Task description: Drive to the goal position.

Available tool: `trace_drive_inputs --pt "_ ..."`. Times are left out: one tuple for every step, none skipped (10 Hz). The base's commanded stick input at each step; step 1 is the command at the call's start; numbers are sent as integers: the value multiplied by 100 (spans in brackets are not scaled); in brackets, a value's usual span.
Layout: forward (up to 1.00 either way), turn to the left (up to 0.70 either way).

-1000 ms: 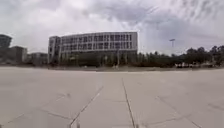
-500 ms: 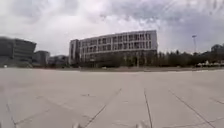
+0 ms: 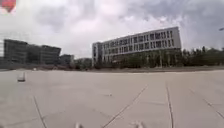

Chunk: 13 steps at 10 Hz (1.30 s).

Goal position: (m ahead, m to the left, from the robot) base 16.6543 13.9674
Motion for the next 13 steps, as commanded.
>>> trace_drive_inputs --pt "0 70" --pt "0 70" --pt "0 70" --pt "0 70" --pt "0 70" --pt "0 70" --pt "0 70" --pt "0 70" --pt "0 70" --pt "0 70" --pt "0 70" --pt "0 70" --pt "0 70"
